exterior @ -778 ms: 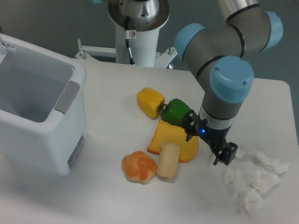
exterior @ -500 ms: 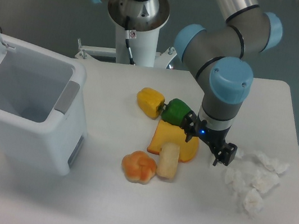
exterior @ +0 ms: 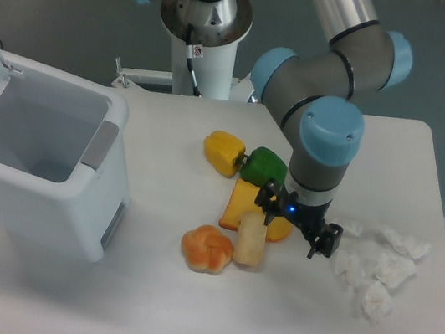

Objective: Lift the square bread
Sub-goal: 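Move the open gripper over the small beige bread piece, then lower the gripper around the beige bread piece and close it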

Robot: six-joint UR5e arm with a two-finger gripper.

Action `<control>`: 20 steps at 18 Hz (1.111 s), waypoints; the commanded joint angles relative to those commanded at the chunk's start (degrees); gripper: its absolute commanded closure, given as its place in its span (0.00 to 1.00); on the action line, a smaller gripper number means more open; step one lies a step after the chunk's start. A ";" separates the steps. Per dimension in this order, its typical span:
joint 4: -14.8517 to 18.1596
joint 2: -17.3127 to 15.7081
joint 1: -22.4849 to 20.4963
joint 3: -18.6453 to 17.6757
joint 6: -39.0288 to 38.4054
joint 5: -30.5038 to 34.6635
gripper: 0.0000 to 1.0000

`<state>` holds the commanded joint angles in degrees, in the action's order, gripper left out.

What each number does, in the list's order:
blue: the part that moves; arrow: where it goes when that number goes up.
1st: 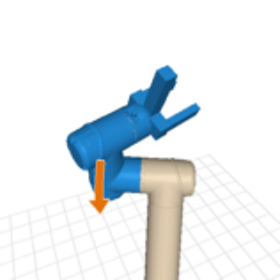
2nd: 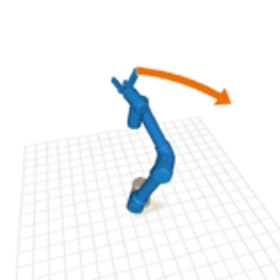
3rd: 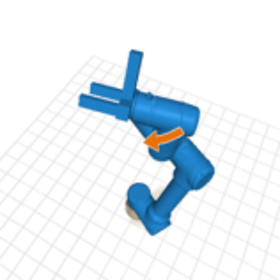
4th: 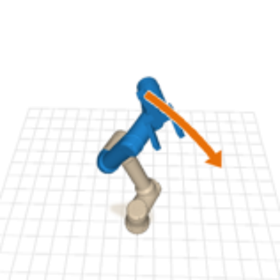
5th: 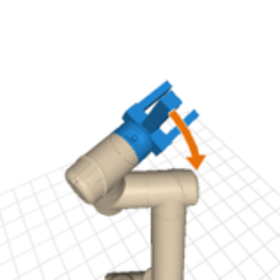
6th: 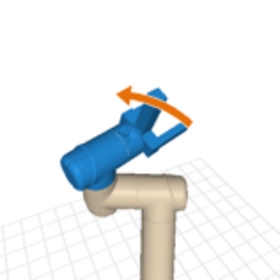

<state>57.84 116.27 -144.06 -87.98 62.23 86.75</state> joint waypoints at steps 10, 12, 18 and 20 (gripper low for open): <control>-0.88 2.03 0.97 -2.81 0.17 -0.09 0.00; -1.32 2.73 1.06 -2.81 0.35 -0.27 0.00; -1.50 3.17 1.23 -4.31 -0.09 -1.06 0.00; -1.33 3.00 1.06 -4.83 -0.17 -1.06 0.00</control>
<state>56.51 119.27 -143.00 -92.81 62.05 85.69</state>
